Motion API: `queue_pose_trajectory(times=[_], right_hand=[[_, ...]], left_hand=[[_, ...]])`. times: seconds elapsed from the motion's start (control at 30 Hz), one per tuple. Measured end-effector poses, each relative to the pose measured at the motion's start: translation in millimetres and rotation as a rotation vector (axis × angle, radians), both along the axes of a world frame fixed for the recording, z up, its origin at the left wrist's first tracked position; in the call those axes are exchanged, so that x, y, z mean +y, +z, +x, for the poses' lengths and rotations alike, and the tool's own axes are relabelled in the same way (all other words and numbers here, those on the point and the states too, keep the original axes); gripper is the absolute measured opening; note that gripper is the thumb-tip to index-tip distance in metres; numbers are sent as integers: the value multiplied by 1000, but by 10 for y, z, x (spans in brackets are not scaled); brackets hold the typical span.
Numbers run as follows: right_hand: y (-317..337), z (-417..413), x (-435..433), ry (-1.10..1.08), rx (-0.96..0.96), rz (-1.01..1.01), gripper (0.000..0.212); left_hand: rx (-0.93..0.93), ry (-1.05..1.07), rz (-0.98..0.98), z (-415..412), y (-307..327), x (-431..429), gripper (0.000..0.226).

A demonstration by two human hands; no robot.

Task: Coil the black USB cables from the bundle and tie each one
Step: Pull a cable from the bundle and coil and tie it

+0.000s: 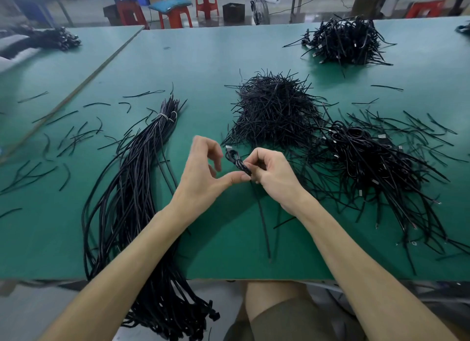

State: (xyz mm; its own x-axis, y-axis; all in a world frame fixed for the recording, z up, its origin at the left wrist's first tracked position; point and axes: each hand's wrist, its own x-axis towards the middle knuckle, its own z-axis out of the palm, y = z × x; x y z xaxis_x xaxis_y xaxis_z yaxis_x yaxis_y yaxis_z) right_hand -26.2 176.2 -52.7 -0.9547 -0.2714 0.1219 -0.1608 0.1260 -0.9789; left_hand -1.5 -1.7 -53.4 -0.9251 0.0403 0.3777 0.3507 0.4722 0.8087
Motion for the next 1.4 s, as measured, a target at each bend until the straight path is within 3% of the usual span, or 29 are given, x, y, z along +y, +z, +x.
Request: queue_pose_trajectory(times=[0.1, 0.2, 0.4, 0.57, 0.83, 0.97, 1.07, 1.13, 1.2, 1.4], right_hand=[[2, -4, -19, 4, 26, 78, 31], [0, -13, -24, 6, 33, 116, 30], [-15, 15, -40, 31, 42, 134, 30], [-5, 14, -30, 27, 73, 154, 31], [12, 15, 9, -54, 58, 29, 29], [-8, -1, 41, -109, -15, -102, 26], [-20, 0, 22, -112, -24, -131, 25], [-18, 6, 15, -96, -34, -148, 23], [-18, -2, 20, -80, -27, -137, 26], [-19, 2, 38, -41, -11, -82, 26]], left_hand=[[159, -68, -178, -14, 25, -46, 58], [198, -52, -296, -5, 13, -24, 32], [-36, 31, -54, 28, -4, 33, 13], [-242, -144, 244, 31, 72, 39, 29], [-292, -344, 326, 4, 86, 7, 32], [-255, -332, 157, 18, 76, 15, 26], [-207, -167, -48, 37, 26, -16, 11], [-99, -53, -181, 38, 0, -32, 28], [-101, -63, -183, 60, 24, -12, 39], [-491, -335, 146, 67, 117, 16, 60]])
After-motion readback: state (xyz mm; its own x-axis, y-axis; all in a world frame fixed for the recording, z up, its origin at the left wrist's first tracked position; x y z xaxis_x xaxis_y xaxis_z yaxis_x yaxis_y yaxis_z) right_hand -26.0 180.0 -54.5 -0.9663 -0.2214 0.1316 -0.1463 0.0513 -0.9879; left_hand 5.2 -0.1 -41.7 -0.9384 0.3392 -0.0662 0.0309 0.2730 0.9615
